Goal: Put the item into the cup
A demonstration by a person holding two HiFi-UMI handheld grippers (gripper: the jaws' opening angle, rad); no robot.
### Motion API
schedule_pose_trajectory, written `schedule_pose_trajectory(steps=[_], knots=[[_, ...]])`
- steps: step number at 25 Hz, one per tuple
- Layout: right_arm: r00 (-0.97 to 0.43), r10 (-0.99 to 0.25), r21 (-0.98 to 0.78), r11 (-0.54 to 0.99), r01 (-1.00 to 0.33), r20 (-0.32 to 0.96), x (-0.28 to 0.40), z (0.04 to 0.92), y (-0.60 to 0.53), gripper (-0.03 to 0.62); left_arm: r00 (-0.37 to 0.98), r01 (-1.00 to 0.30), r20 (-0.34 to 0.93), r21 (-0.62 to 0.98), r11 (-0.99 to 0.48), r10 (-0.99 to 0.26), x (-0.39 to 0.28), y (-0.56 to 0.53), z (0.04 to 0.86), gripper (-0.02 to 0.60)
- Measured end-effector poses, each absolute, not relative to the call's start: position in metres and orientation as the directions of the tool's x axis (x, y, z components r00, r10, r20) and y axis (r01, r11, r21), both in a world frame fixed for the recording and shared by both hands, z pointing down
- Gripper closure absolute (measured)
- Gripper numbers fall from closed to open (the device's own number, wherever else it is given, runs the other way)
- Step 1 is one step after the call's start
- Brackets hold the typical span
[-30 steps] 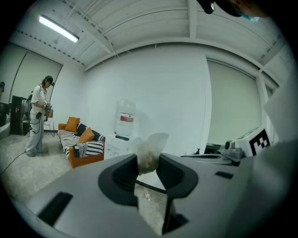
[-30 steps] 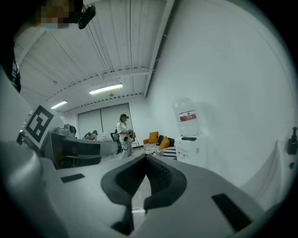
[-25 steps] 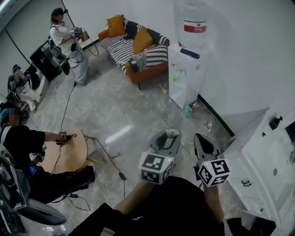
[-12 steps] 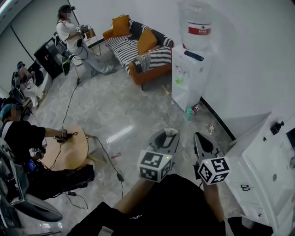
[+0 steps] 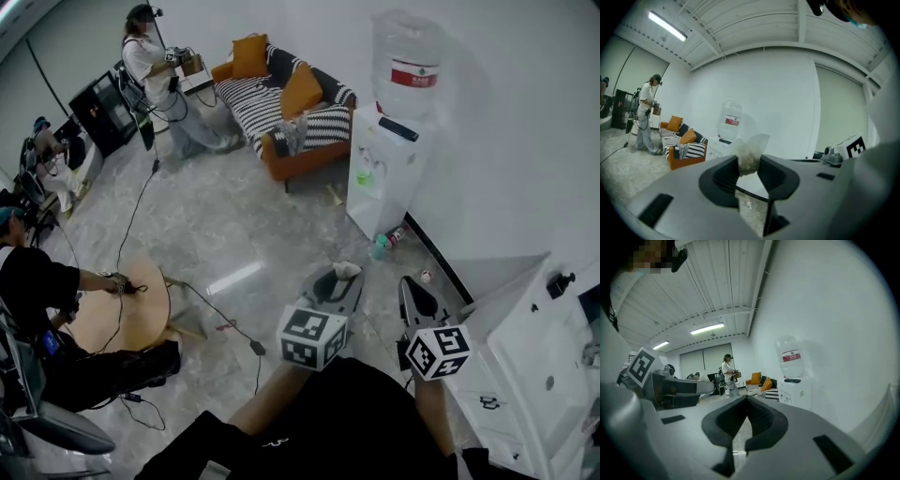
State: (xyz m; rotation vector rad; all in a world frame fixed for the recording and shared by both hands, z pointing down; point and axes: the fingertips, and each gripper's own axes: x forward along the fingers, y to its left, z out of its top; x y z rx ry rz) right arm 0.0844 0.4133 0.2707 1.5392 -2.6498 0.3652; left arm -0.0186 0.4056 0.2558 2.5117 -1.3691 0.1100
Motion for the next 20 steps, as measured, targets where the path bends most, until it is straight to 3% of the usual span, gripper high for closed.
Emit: schedule_pose_trajectory(steps=[20], knots=[[-0.465,-0.854,-0.266,0.404,-0.875,0.233,0.070,0.316,0.191,0.585,0.562,-0.826,0.320,0.187,-0.531,-0.762,-0.029,0.160,0.298,0.469]])
